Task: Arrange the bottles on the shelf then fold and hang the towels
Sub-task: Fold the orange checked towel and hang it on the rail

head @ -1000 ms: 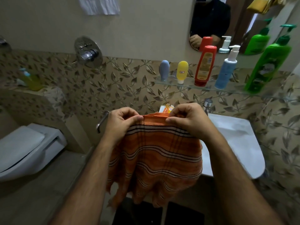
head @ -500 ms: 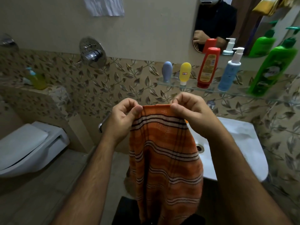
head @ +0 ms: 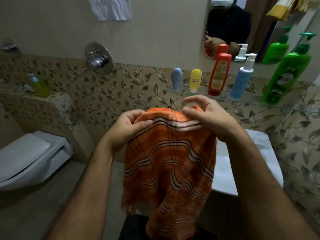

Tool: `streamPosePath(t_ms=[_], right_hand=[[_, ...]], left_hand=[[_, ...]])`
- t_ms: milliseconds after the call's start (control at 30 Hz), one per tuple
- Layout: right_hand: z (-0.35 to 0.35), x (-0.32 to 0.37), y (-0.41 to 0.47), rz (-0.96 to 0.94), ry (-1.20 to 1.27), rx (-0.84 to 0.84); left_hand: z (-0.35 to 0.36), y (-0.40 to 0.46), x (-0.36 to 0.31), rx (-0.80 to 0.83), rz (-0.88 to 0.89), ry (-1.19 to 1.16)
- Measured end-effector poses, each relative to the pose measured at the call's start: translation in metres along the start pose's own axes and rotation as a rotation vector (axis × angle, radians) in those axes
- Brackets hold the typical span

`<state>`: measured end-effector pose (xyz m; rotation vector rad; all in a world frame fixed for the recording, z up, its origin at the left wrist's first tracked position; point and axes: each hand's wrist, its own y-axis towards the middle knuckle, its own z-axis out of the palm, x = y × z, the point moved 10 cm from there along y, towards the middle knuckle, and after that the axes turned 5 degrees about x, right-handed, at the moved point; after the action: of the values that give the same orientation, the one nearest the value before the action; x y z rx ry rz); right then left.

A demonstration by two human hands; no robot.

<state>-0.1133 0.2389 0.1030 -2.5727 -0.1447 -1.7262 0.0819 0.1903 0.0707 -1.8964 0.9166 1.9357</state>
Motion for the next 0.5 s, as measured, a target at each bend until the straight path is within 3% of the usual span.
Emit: streamPosePath(t_ms=[100,167,333,500], right_hand=[[0.040,-0.015,-0.001,0.104,-0.349,0.249],[0.039,-0.015,0.000,0.102,-0.294,0.195],[0.001,-0.015,-0.005,0.081,0.185,0.051],[-0.030,-0.028,-0.004,0.114,0.022,-0.189]], left_hand=[[0.023,0.009,-0.015,0.106,0.024,0.229],[0.027,0.010,-0.011,0.126,0.001,0.255],[0.007,-0.012,0.043,0.129,-0.237,0.174],[0.001,-0.031,0.068,0.169,-0.342,-0.044]])
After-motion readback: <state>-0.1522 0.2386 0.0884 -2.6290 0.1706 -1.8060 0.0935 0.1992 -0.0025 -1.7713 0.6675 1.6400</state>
